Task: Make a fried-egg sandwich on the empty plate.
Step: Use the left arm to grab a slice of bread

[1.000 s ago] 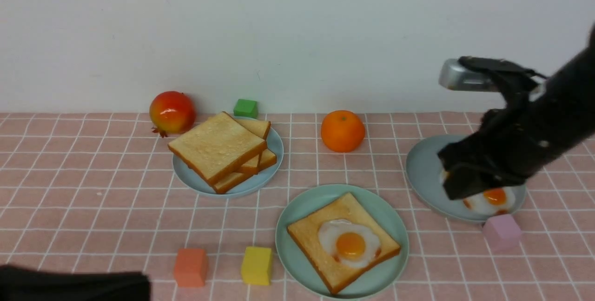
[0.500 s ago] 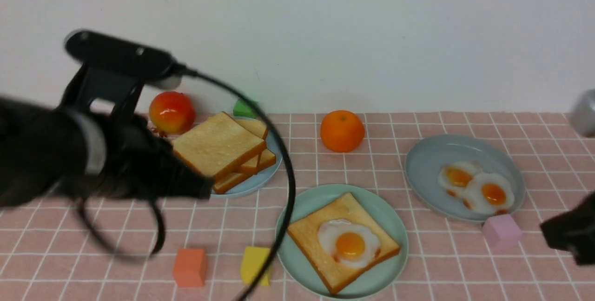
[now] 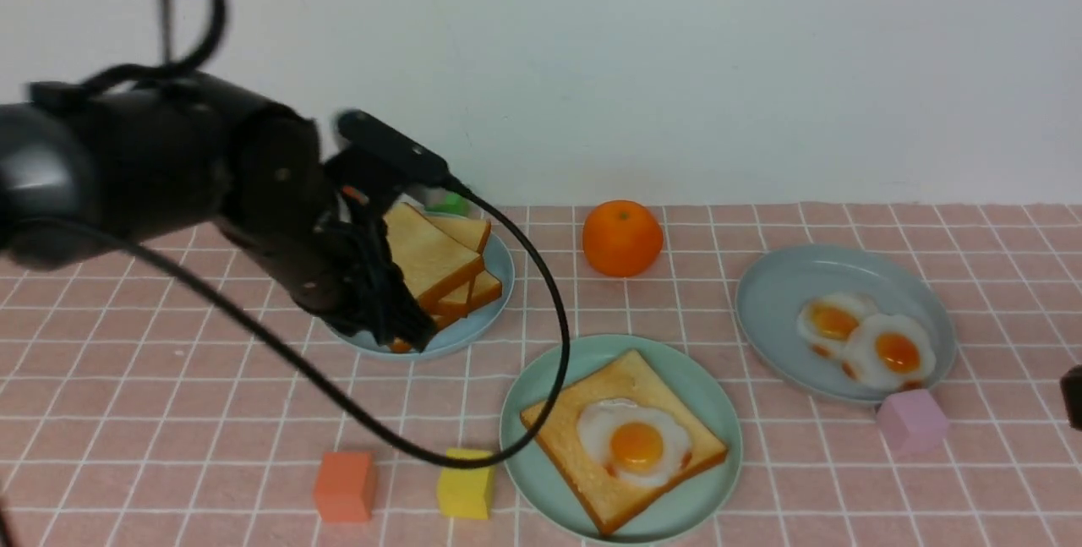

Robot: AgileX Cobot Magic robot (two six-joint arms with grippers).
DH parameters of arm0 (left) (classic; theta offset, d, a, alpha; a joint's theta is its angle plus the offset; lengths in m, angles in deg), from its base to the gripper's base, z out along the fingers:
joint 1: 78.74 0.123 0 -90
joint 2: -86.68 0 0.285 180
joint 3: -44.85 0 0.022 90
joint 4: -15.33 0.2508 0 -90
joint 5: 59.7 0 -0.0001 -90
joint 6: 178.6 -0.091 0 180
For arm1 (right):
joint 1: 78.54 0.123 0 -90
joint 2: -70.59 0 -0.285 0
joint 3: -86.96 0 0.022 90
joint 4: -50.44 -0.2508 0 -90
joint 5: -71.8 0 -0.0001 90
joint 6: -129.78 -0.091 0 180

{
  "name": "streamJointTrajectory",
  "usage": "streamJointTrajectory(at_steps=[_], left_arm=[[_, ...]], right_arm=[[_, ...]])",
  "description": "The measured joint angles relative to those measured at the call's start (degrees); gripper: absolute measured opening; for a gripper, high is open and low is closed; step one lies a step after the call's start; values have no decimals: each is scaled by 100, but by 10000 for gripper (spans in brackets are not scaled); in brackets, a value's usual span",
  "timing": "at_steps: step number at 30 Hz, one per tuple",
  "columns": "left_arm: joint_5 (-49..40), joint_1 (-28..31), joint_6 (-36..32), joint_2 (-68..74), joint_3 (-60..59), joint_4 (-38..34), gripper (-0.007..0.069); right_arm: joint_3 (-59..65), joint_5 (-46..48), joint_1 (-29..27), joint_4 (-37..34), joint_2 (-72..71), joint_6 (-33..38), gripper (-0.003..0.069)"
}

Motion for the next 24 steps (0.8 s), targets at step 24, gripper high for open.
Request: streamJointTrajectory(at_steps=[24], left_arm=[[1084,0,796,1206,410,1770,415]], right_arm=[[330,28,0,-50,0,43,7]])
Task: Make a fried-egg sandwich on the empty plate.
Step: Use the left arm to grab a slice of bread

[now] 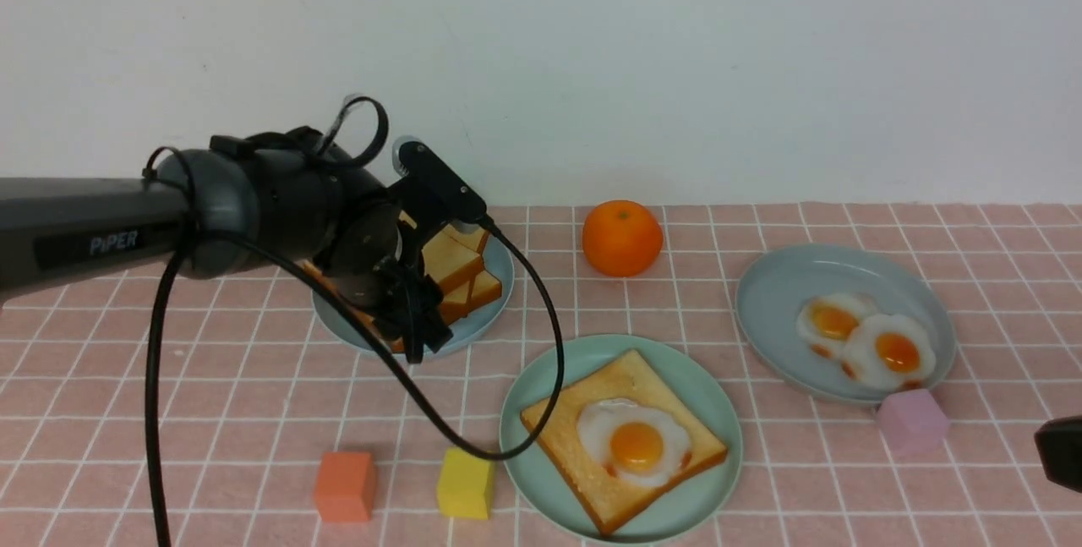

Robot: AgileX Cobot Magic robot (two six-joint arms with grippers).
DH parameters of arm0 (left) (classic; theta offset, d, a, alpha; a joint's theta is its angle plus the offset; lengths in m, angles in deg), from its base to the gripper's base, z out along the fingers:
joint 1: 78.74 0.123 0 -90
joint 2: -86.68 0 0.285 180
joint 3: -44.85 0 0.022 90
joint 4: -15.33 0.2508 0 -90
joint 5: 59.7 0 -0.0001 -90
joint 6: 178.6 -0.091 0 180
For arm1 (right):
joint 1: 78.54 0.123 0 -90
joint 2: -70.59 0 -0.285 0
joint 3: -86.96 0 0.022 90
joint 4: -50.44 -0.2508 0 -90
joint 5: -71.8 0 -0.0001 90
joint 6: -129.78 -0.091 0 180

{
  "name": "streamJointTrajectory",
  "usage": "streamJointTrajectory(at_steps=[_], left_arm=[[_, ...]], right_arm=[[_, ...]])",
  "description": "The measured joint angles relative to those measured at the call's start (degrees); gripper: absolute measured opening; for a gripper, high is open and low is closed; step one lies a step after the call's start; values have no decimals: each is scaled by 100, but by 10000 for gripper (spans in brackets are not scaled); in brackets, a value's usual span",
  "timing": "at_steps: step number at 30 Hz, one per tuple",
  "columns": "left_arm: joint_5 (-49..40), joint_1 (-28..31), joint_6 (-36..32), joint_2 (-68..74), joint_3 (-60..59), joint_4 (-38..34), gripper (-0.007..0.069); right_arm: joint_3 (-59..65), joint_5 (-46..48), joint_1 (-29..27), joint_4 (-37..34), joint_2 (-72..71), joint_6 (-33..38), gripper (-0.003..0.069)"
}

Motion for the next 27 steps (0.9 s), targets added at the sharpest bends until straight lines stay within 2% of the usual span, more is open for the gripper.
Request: streamJointTrajectory(at_steps=[14,21,25,27], left_arm=[[87,0,27,316,49,483,415],[124,0,637,331,67,1095,398],[199,0,1012,325,67,1417,336],[218,0,1102,325,67,1511,266]], right_arm=[[0,17,0,-31,0,19,10],[0,34,0,-31,0,19,10],[0,45,0,-46,0,19,10],[0,45,0,-46,0,19,10]])
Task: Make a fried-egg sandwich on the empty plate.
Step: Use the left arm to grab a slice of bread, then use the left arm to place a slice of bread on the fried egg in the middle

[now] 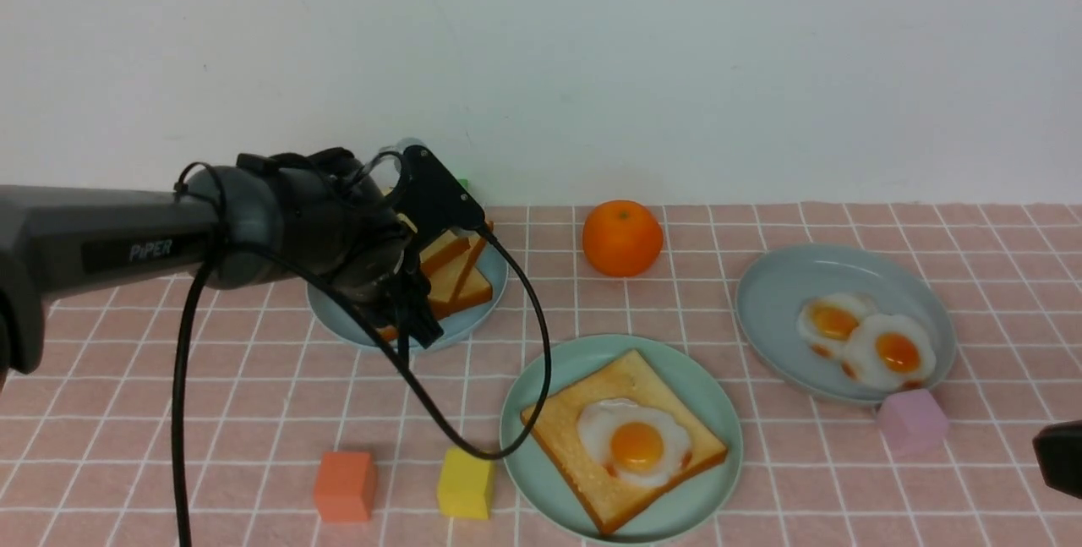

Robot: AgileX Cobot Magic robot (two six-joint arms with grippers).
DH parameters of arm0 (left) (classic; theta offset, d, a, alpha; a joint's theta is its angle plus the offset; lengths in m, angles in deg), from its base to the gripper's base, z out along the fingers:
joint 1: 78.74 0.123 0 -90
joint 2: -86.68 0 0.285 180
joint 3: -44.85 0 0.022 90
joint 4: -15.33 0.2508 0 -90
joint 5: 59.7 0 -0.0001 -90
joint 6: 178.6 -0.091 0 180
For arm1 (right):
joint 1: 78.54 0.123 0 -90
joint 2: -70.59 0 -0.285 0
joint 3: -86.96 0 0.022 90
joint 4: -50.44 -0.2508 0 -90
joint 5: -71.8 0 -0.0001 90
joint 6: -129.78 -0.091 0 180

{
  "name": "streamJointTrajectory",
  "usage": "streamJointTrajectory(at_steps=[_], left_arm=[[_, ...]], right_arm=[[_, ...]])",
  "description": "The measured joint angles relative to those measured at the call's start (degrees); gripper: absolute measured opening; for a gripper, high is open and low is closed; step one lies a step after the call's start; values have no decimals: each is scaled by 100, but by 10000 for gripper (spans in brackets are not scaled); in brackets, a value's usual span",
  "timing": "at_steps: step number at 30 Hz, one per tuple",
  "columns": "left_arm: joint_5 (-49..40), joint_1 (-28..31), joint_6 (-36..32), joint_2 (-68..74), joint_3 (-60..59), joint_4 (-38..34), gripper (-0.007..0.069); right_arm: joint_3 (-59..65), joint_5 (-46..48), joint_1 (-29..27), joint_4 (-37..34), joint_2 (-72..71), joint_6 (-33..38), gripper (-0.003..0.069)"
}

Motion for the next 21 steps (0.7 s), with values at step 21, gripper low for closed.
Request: streamJointTrajectory(at_steps=[21], left_arm=[[-25,-248,77,-509,0,144,85]], right_arm=[[0,25,0,-23,0,0,10]])
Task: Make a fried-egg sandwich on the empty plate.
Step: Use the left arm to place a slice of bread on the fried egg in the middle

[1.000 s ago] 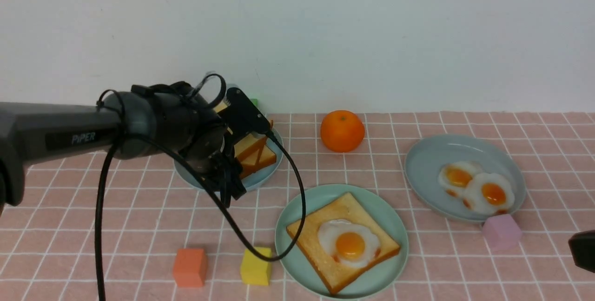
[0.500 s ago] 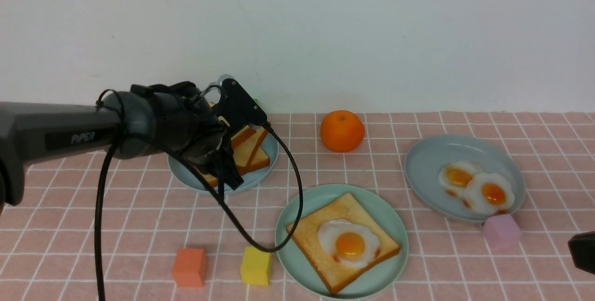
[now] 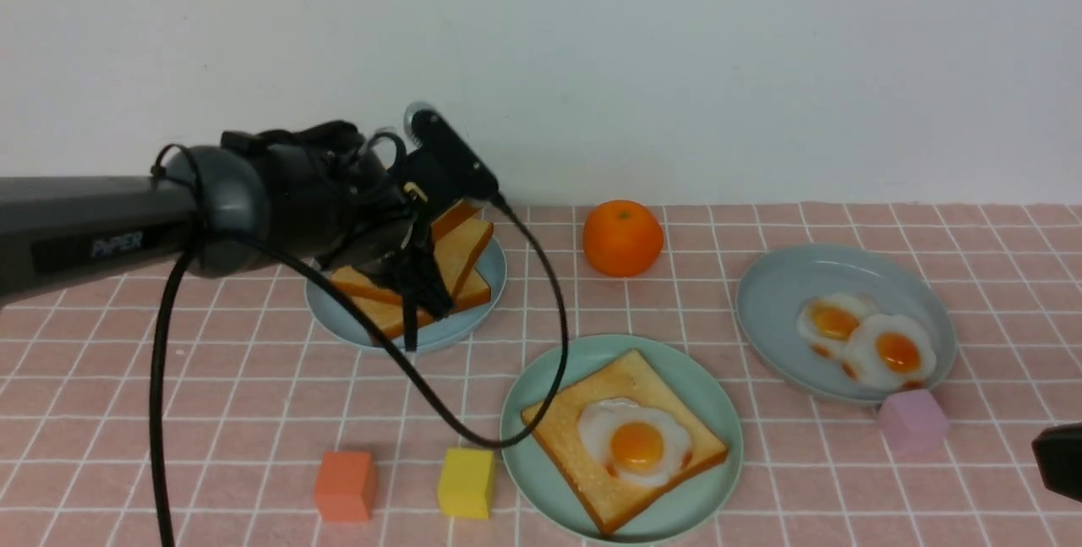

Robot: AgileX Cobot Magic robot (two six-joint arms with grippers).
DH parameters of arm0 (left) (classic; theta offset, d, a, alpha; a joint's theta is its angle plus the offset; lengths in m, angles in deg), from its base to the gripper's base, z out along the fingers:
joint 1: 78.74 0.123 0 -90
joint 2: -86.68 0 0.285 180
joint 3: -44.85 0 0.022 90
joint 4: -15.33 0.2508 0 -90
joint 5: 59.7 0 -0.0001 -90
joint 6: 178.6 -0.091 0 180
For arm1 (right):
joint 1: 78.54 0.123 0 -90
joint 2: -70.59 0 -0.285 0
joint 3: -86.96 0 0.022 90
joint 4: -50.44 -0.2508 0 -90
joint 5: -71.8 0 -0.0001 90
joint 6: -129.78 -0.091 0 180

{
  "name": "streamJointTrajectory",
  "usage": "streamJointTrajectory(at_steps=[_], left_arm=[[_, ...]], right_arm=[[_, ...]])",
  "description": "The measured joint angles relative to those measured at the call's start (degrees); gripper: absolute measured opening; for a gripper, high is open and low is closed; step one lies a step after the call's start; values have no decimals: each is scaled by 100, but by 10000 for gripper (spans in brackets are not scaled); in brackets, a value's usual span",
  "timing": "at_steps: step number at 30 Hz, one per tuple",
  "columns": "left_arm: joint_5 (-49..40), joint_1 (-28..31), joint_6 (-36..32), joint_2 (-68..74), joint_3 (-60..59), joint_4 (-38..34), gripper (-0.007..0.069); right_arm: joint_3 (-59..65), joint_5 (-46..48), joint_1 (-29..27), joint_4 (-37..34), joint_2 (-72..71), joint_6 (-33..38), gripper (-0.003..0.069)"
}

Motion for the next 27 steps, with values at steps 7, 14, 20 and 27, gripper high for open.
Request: streamJointTrajectory(at_steps=[7,14,20,27], left_arm=[[-280,-101,19,-435,0,-71,85],[-847,-738,17,-1357,-233,-1008,85],[-1261,-2129,-106,-1873,-621,-1841,85],[-1148,-3112,-564,-1488,-683,-1975,85]], right_arm=[[0,19,0,-22,-81,0,10],[-57,162,0,69,-344,-132,10],[-57,687,0,495,-862,-550,10],[-57,1307,0,1043,-1806,-910,10]])
